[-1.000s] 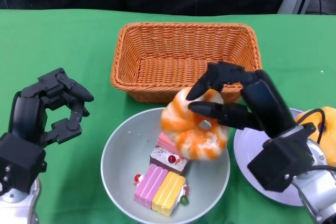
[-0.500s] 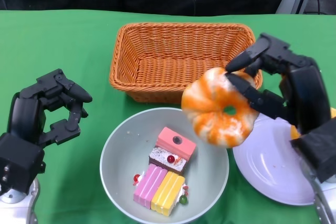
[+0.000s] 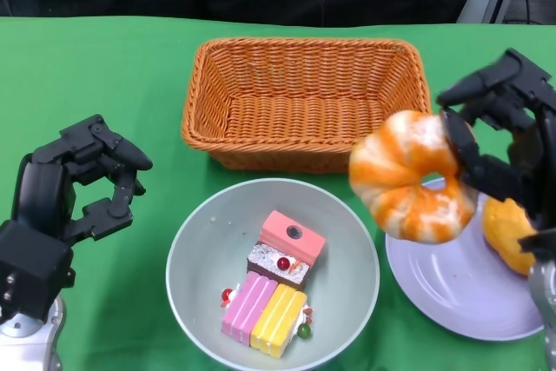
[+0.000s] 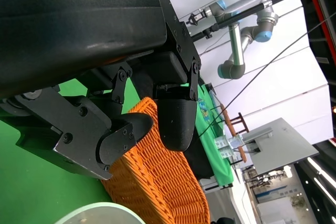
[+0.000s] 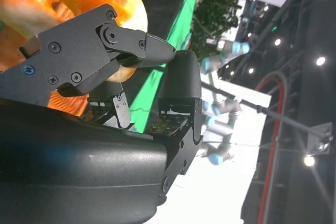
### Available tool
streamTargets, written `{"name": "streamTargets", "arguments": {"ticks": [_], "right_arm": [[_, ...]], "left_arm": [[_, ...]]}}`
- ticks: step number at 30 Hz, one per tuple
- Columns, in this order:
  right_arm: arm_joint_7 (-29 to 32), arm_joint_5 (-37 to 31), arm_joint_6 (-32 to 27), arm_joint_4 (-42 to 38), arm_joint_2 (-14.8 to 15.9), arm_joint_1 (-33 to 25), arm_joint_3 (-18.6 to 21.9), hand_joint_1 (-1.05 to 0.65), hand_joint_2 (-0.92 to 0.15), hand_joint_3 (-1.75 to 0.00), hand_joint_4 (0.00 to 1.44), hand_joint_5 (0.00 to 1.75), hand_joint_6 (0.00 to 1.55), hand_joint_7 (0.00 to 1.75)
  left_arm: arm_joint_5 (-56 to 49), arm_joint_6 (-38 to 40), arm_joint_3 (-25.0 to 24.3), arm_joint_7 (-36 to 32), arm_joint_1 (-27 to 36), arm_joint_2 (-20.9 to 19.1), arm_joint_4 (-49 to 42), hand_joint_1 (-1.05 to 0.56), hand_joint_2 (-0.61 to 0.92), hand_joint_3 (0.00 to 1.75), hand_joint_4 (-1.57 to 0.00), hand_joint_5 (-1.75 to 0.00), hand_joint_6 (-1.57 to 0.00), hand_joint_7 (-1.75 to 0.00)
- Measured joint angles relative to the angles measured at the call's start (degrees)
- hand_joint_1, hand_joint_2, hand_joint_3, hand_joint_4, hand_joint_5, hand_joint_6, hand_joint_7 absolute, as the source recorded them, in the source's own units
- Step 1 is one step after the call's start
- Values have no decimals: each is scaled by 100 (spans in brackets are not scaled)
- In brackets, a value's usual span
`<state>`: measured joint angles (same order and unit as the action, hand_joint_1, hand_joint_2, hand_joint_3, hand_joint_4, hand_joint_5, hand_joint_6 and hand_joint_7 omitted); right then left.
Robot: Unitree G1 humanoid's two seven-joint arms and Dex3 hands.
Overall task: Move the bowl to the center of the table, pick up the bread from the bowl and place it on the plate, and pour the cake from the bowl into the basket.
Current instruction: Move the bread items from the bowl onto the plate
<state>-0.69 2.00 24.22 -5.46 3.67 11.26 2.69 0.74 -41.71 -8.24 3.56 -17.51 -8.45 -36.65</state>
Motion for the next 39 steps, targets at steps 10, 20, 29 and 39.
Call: {"name": "streamTargets", "arguments": {"ticks": [10, 20, 29, 39], "right_arm": [[-56, -129, 154, -705, 172, -271, 226, -10, -84, -43, 64, 175, 54, 142], [-61, -253, 192, -1040, 286, -394, 345, -10, -89, -33, 61, 174, 54, 139], [-20, -512, 284, -1334, 384, -436, 341, -9, -92, -23, 59, 172, 55, 134], [342, -1179, 539, -2147, 577, -332, 280, -3, -92, -16, 58, 158, 60, 120]], "left_arm": [[11, 12, -7, 0, 0, -34, -10, 0, 58, 105, -82, -148, -85, -130], [16, 10, -9, 2, 0, -54, -11, 1, 59, 106, -81, -150, -84, -130], [25, -2, -10, 19, 0, -65, -30, 0, 58, 105, -81, -150, -84, -131], [19, -18, -9, 61, 0, -67, -40, 0, 58, 105, -81, -149, -84, -130]]}}
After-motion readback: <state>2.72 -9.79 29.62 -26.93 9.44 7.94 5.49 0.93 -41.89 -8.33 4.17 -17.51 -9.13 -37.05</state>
